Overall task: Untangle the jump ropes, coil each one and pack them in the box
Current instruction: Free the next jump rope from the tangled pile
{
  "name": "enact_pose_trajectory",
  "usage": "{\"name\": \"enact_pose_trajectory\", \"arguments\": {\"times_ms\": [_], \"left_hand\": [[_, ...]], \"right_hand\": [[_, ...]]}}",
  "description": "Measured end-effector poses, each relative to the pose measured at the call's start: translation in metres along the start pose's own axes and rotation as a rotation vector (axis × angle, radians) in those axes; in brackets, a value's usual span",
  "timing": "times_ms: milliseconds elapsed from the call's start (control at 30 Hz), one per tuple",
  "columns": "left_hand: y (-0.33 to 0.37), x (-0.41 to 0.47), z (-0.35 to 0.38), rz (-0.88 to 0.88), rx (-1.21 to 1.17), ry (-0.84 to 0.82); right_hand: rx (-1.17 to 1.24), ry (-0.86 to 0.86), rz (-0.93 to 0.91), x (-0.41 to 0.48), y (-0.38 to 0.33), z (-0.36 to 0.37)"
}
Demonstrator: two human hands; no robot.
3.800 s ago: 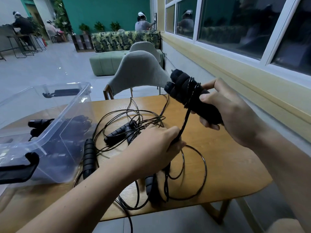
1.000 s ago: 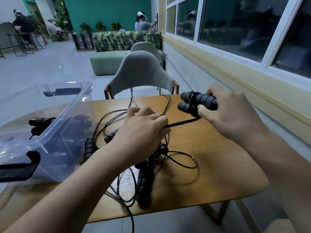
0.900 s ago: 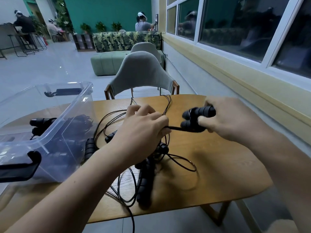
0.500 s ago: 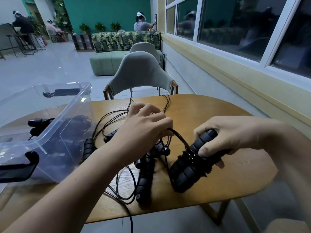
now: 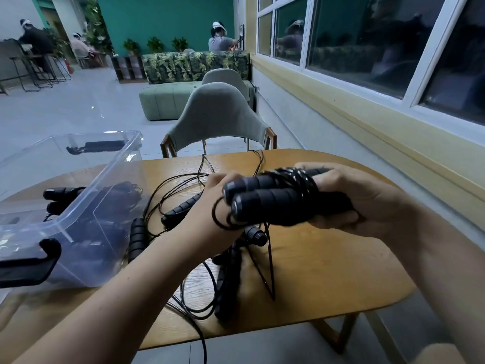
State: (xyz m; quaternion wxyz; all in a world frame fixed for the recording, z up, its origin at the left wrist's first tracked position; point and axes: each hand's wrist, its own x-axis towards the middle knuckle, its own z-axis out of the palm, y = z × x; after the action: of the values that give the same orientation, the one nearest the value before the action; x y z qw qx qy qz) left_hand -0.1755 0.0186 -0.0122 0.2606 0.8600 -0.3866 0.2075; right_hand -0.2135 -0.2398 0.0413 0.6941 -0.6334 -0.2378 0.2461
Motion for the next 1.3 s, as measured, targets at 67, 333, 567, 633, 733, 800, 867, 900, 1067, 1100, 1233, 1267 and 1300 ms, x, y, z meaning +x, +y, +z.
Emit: {"name": "enact_pose_trajectory", "arguments": {"times_ms": [67,333,567,633,733,800,867,900,1067,1100,1233,1267,1300], "left_hand": [[0.006,0.002,0.003,0.027,0.06,0.115],[0.002,0.005,-0.002,-0.167,0.226,-0.167],[-0.008,-0.004,-0.001,-0.197,0.262,-0.237],[-0.005,-0.005,0.0,-0.164,0.261,-0.22],[0.003,-0.003,0.003,-0.122,0.25,-0.193],[0.006,-0.001,0.006,-0.119,0.254,-0.209],[0.007,0.0,0.009,-0.106,0.27,-0.22],[0.007,0.0,0.01,-0.101,0.274,-0.225],[0.007,-0.001,0.008,-0.08,0.339,-0.242],[0.006,-0.001,0.006,-0.084,0.349,-0.243],[0.006,-0.004,-0.002,-0.079,0.392,-0.225],[0.006,-0.005,-0.004,-0.07,0.396,-0.223],[0.006,-0.006,-0.005,-0.063,0.401,-0.222]], "right_hand": [[0.093,0.026,-0.067,0.004,0.001,0.003],[0.381,0.053,-0.266,0.012,0.002,-0.002],[-0.026,0.583,-0.368,0.012,0.0,-0.008],[-0.189,0.707,-0.385,0.013,0.005,-0.006],[-0.253,0.809,-0.385,0.014,0.008,-0.005],[-0.32,0.873,-0.376,0.015,0.009,-0.006],[-0.443,0.934,-0.378,0.015,0.012,-0.008],[-0.522,0.961,-0.375,0.016,0.014,-0.008],[-0.945,1.044,-0.349,0.018,0.022,-0.012],[-1.013,1.047,-0.344,0.019,0.023,-0.015],[-1.145,0.975,-0.192,0.019,0.024,-0.024],[-1.169,0.95,-0.143,0.019,0.024,-0.025],[-1.19,0.929,-0.106,0.02,0.023,-0.025]]}}
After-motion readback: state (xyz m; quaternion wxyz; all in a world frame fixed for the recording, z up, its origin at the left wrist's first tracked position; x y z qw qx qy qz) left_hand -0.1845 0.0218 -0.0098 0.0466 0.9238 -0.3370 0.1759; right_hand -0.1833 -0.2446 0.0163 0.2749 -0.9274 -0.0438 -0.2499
